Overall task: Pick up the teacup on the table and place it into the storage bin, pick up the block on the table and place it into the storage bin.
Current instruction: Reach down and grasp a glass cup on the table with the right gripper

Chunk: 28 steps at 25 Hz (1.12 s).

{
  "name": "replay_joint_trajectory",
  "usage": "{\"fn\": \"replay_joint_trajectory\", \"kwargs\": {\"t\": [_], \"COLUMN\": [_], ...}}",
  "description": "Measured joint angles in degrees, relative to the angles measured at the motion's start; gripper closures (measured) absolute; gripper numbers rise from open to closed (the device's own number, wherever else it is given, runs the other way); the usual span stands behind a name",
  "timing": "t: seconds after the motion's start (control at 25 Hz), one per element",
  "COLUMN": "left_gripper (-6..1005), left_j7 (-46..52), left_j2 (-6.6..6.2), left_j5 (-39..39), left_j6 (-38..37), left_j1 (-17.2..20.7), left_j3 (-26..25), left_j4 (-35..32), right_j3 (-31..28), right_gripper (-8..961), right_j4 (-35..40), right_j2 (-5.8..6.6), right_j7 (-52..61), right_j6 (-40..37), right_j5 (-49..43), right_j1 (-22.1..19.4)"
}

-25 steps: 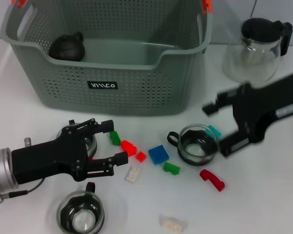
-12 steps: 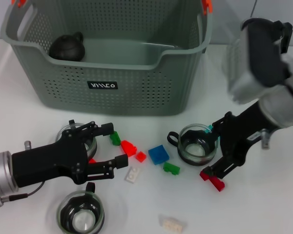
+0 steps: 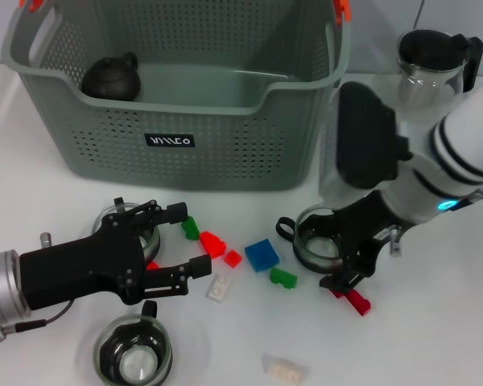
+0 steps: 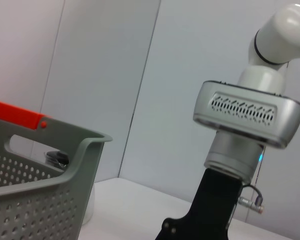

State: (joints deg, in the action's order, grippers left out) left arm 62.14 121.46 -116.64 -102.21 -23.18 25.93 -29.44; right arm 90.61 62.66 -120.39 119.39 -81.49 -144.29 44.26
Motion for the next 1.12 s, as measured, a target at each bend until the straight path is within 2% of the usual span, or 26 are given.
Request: {"fn": "replay_joint_trajectory", "kwargs": {"t": [0.28, 0.68, 0.92, 1.12], "left_gripper": [109, 110, 110, 111], "left_j7": [0.0, 0.0, 0.0, 0.0], "left_j2": [0.00, 0.08, 0.07, 0.02], "left_j5": [0.0, -0.3, -0.4, -0.4], "left_j6": [0.1, 0.4, 0.5, 0.5], "left_j1": [0.0, 0.0, 0.0, 0.0], "left_j3": [0.0, 0.0, 0.0, 0.0], "left_j4": [0.0, 0.0, 0.0, 0.0], "right_j3": [2.8, 2.9, 2.8, 2.5], "right_gripper": [157, 246, 459, 702], "right_j4": [-2.0, -3.4, -4.8, -5.1], "right_j2": [-0.27, -0.25, -0.21, -0.20], "right_j7": [0.5, 2.4, 2.4, 2.4], "right_j6": [4.2, 4.9, 4.6, 4.2], "right_j5": [0.3, 0.5, 0.5, 0.5], "right_j1": [0.6, 1.2, 1.6, 1.6]}}
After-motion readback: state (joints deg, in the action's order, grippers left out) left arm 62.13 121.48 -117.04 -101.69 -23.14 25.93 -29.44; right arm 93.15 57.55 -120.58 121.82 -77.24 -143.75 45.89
